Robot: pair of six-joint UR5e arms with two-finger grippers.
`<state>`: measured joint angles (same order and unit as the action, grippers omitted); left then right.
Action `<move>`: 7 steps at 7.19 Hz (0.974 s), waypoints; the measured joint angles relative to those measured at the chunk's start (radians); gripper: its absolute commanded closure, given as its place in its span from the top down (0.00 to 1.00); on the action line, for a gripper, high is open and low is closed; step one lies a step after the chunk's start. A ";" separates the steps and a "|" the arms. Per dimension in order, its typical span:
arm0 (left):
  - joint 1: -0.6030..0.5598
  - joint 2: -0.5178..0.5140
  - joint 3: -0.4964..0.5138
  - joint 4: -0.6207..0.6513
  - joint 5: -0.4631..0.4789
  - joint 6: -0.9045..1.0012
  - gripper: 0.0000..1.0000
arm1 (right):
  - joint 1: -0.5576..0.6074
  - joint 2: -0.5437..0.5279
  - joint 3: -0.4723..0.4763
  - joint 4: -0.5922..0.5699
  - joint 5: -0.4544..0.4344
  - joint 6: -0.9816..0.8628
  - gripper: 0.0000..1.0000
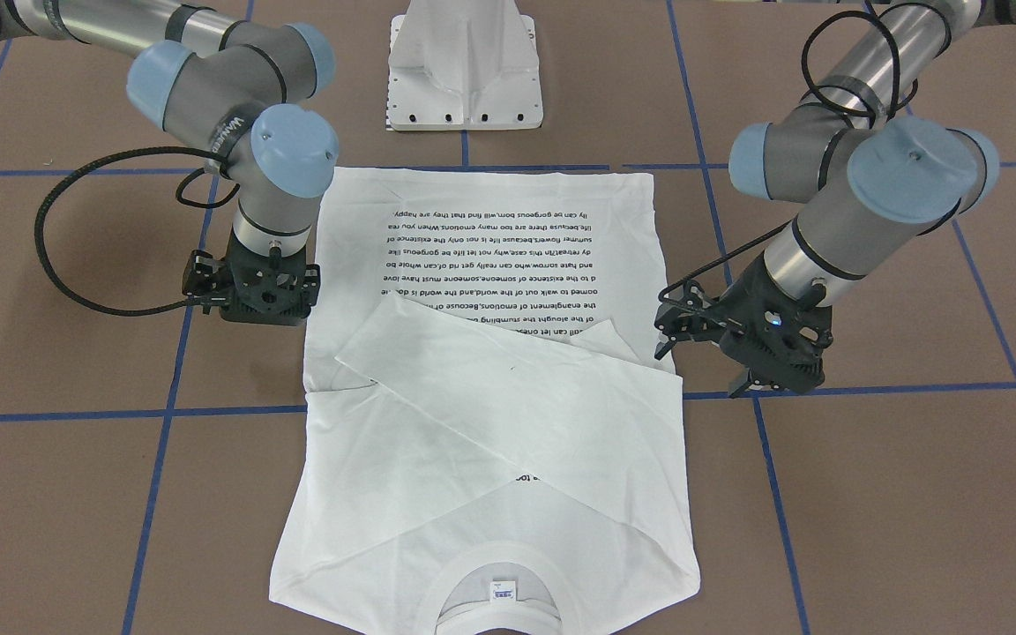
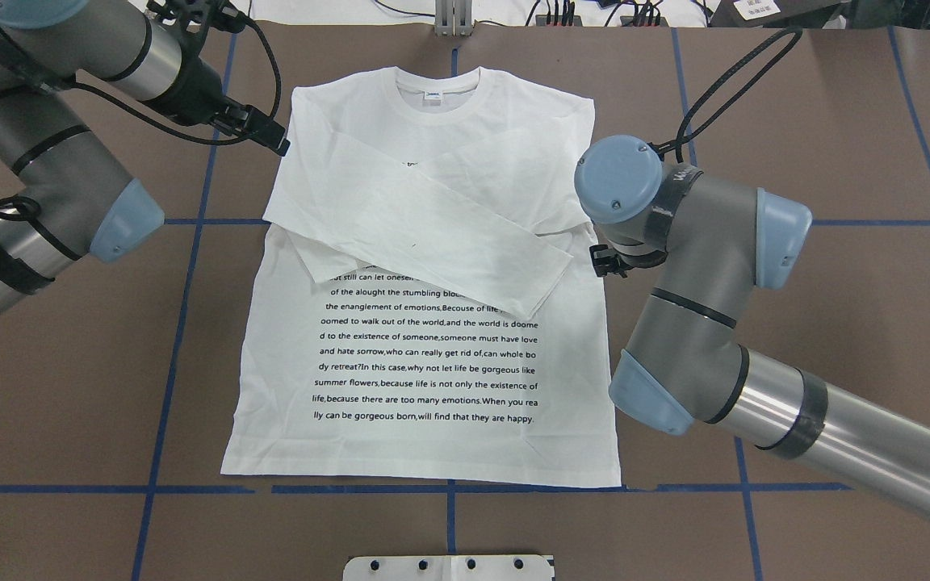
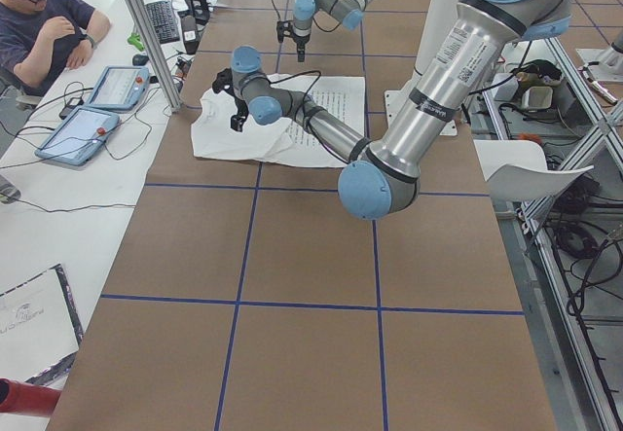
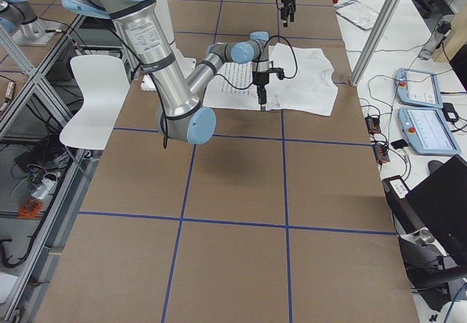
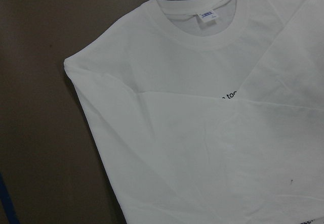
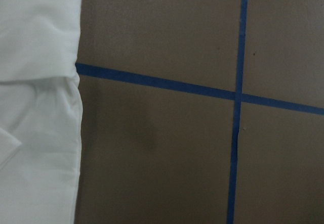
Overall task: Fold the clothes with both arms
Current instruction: 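Move both grippers down to the shirt hem corners nearest the robot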
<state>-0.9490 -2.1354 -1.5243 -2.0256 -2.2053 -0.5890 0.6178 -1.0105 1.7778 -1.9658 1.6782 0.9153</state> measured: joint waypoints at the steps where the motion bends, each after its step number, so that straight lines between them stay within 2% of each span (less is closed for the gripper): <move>1: 0.006 0.037 -0.044 -0.001 0.000 -0.007 1.00 | 0.003 -0.056 0.116 0.003 0.028 0.029 1.00; 2: 0.018 0.087 -0.113 0.002 0.000 -0.034 1.00 | 0.002 -0.111 0.227 0.004 0.052 0.076 1.00; 3: 0.043 0.143 -0.192 0.009 0.003 -0.080 1.00 | 0.001 -0.151 0.295 0.028 0.076 0.133 1.00; 4: 0.080 0.200 -0.274 0.016 0.010 -0.134 1.00 | -0.008 -0.206 0.326 0.131 0.092 0.207 1.00; 5: 0.123 0.251 -0.342 0.019 0.022 -0.192 1.00 | -0.029 -0.299 0.336 0.307 0.098 0.287 1.00; 6: 0.181 0.303 -0.403 0.019 0.068 -0.255 1.00 | -0.060 -0.394 0.339 0.468 0.090 0.370 1.00; 7: 0.262 0.367 -0.466 0.019 0.145 -0.332 1.00 | -0.112 -0.457 0.342 0.571 0.057 0.461 1.00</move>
<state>-0.6874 -1.7685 -1.9898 -2.0064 -2.0599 -0.9209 0.5062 -1.4678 2.1201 -1.3952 1.7356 1.3765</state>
